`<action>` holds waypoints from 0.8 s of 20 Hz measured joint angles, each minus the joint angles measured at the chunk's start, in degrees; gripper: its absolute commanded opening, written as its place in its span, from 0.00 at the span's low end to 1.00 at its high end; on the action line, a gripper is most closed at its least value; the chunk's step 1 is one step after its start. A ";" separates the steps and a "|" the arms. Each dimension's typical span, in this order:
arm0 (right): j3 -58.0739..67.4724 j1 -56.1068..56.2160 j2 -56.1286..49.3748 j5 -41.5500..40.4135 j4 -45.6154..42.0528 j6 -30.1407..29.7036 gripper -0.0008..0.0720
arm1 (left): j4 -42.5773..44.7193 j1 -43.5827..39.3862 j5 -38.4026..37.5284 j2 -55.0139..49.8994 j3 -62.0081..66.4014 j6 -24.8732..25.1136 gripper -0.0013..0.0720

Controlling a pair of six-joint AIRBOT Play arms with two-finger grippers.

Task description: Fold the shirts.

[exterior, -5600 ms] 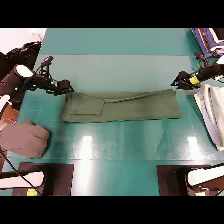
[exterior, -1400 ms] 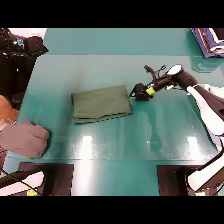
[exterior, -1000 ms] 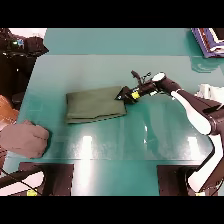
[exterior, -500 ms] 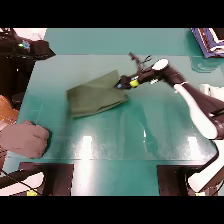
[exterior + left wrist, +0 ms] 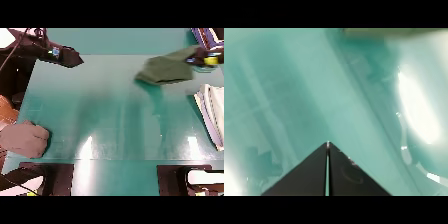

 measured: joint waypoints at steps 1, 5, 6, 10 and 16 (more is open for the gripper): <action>0.00 -3.89 0.87 0.07 -0.44 0.09 0.03 | -0.02 -1.07 0.83 0.00 0.00 0.02 0.05; 0.04 -15.32 2.05 -1.60 -0.87 0.46 0.03 | -0.02 -4.00 3.45 0.00 0.00 0.07 0.05; 0.04 -17.35 2.03 -2.49 -0.15 0.46 0.03 | -0.11 -4.44 3.89 0.00 0.00 0.07 0.05; 1.27 -22.69 1.40 -5.20 5.35 -0.90 0.03 | -0.24 -5.09 4.90 0.00 0.00 0.02 0.05; 11.91 -26.38 0.46 -2.60 9.55 -3.15 0.03 | -0.35 -5.38 5.20 0.00 0.00 -0.02 0.05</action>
